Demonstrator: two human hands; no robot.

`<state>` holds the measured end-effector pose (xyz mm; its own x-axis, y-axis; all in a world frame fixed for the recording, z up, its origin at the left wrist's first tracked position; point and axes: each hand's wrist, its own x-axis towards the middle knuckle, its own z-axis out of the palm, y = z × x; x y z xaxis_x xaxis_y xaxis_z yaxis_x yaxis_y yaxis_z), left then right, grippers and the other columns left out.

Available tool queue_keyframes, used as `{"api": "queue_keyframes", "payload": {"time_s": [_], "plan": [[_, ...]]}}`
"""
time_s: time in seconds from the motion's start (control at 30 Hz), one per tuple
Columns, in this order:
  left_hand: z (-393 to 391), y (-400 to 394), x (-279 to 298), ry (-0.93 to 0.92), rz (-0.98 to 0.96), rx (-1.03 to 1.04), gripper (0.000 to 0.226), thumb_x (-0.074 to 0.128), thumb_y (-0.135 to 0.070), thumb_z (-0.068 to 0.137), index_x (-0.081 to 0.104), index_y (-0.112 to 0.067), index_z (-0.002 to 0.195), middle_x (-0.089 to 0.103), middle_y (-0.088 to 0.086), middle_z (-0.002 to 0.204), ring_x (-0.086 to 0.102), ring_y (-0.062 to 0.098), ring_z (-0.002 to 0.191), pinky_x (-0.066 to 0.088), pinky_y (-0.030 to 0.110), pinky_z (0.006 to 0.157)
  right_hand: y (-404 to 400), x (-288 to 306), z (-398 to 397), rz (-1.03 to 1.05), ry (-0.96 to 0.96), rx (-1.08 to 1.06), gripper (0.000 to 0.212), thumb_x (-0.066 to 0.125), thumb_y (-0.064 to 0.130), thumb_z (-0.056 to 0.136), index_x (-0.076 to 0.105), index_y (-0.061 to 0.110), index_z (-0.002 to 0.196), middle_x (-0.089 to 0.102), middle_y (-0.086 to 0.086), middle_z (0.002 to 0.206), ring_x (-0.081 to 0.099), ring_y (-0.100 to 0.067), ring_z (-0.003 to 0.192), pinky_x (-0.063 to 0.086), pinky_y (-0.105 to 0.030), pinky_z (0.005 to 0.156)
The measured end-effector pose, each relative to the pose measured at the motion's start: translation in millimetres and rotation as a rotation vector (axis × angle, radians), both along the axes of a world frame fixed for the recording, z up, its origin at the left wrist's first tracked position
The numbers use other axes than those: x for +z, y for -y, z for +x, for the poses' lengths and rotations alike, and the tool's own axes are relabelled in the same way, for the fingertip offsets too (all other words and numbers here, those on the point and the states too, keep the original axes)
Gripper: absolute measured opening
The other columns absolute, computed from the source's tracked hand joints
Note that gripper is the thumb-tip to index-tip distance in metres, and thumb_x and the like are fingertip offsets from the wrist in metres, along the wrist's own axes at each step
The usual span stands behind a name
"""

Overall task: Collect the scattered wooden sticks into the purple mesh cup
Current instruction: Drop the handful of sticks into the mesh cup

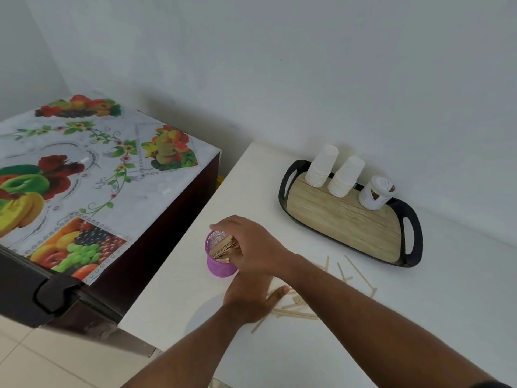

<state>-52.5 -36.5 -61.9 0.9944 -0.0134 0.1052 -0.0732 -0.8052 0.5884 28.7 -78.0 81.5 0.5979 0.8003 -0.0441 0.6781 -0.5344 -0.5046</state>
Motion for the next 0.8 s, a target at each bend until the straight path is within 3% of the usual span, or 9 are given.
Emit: {"api": "queue_keyframes", "payload": {"time_s": [0.1,0.17,0.27,0.33,0.4,0.5,0.6,0.7,0.8], "plan": [[0.6,0.5,3.8,-0.010,-0.008,-0.004,0.078,0.007,-0.088,0.084,0.050,-0.038,0.126,0.069,-0.014,0.123,0.066,0.010,0.107,0.047,0.016,0.088,6.5,-4.9,-7.0,0.126,0.051,-0.146,0.068,0.066,0.027,0.084,0.048,0.026,0.149,0.053,0.006,0.151,0.048,-0.014,0.138,0.053,-0.033,0.107],[0.4,0.8,2.5,-0.029,0.000,-0.025,0.066,0.017,-0.081,0.090,0.040,-0.043,0.139,0.061,-0.013,0.139,0.058,0.011,0.124,0.048,0.024,0.103,9.2,-13.4,-14.2,0.059,0.088,-0.127,0.067,0.054,0.036,0.095,0.037,0.022,0.157,0.041,0.002,0.163,0.034,-0.018,0.151,0.038,-0.040,0.121],[-1.4,1.0,-6.6,-0.151,0.104,-0.053,0.065,0.023,-0.068,0.100,0.017,-0.041,0.158,0.030,-0.013,0.164,0.030,0.014,0.150,0.032,0.037,0.122,13.5,-29.8,-20.4,-0.108,0.160,0.017,0.077,0.044,0.054,0.103,0.017,0.017,0.164,0.012,-0.001,0.174,0.005,-0.021,0.161,0.010,-0.044,0.131],[-1.6,3.2,-9.1,-0.168,0.109,-0.088,0.058,0.025,-0.062,0.105,0.009,-0.044,0.158,0.020,-0.015,0.167,0.019,0.014,0.154,0.024,0.037,0.126,15.3,-33.0,-18.9,-0.050,0.184,-0.003,0.080,0.044,0.058,0.102,0.015,0.018,0.165,0.005,0.001,0.175,-0.001,-0.018,0.161,0.006,-0.043,0.131],[-0.5,3.3,-3.2,-0.160,0.051,-0.090,0.057,0.028,-0.063,0.104,0.013,-0.045,0.157,0.027,-0.015,0.165,0.024,0.013,0.152,0.024,0.032,0.125,16.3,-35.0,-17.3,0.003,0.180,-0.037,0.081,0.045,0.060,0.102,0.014,0.019,0.165,0.005,0.003,0.175,-0.001,-0.016,0.161,0.006,-0.043,0.131],[-2.9,0.2,-0.8,-0.256,0.046,0.016,0.070,0.039,-0.063,0.101,0.020,-0.031,0.161,0.029,-0.003,0.166,0.026,0.021,0.152,0.027,0.041,0.125,19.2,-40.4,-17.4,-0.072,0.185,0.020,0.082,0.041,0.063,0.102,0.011,0.020,0.165,0.001,0.005,0.175,-0.004,-0.015,0.161,0.008,-0.048,0.130],[-4.0,3.0,1.8,-0.165,0.096,-0.071,0.058,0.030,-0.059,0.104,0.017,-0.039,0.158,0.022,-0.007,0.169,0.018,0.018,0.156,0.022,0.041,0.127,26.6,-40.8,-15.4,0.091,0.141,-0.104,0.080,0.038,0.063,0.103,0.008,0.024,0.166,0.000,0.009,0.174,-0.006,-0.008,0.160,0.002,-0.042,0.130],[3.9,0.1,14.6,-0.035,0.101,-0.140,0.068,0.027,-0.071,0.098,0.033,-0.034,0.155,0.038,-0.008,0.162,0.027,0.013,0.153,0.025,0.039,0.126,47.6,-44.6,-12.4,0.248,0.062,-0.420,0.072,0.037,0.064,0.104,0.016,0.030,0.164,0.016,0.010,0.173,0.010,-0.006,0.159,0.014,-0.035,0.128],[7.3,-5.3,8.4,0.015,0.222,-0.221,0.078,0.019,-0.073,0.099,0.024,-0.026,0.161,0.021,-0.008,0.169,0.006,0.006,0.157,0.009,0.039,0.129,91.4,-63.7,-12.4,0.257,0.028,-0.662,0.062,0.052,0.052,0.103,0.036,0.023,0.156,0.041,0.004,0.161,0.035,-0.012,0.150,0.031,-0.037,0.124]]}}
